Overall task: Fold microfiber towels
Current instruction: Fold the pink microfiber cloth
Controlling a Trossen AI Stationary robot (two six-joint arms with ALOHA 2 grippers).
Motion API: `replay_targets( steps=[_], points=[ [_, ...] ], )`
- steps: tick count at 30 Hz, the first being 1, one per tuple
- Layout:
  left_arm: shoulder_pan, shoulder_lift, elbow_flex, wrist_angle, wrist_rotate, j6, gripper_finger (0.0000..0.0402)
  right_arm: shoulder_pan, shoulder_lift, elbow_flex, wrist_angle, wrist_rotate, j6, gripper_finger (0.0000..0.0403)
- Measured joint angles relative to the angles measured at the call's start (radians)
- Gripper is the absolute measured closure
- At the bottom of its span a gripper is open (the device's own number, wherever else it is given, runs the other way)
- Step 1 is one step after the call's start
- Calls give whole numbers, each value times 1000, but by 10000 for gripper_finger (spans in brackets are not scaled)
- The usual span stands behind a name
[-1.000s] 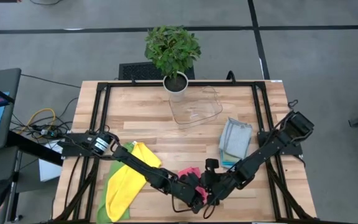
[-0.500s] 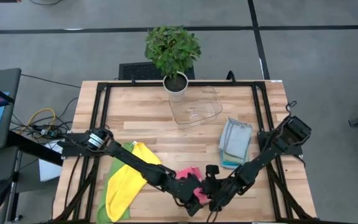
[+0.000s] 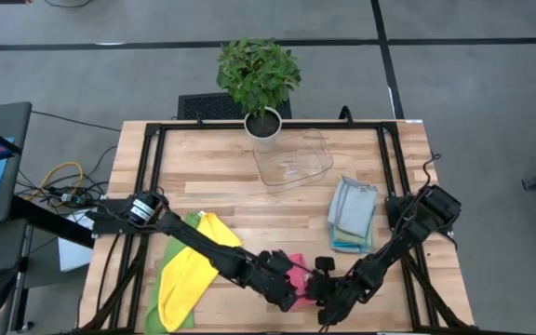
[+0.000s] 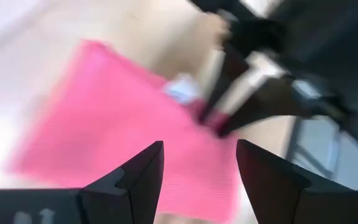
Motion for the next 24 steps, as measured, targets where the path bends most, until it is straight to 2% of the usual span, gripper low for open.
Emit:
replay_targets(
  steps=[6,11,16,20,24],
  points=[
    [20,0,-59,-14,-100,12,207,6,-11,-1,-28,8,1,285],
    [35,18,-117,108,-98,44,207,11,-36,-3,-38,19,10,285],
    [45,51,-137,158,-84,36,207,24,-89,-3,-33,67,14,285],
    [45,86,-132,218,-88,36,207,36,-123,-2,63,159,-25,285],
    [47,108,-130,264,-108,34,207,38,-81,-1,207,164,-85,285]
  ],
)
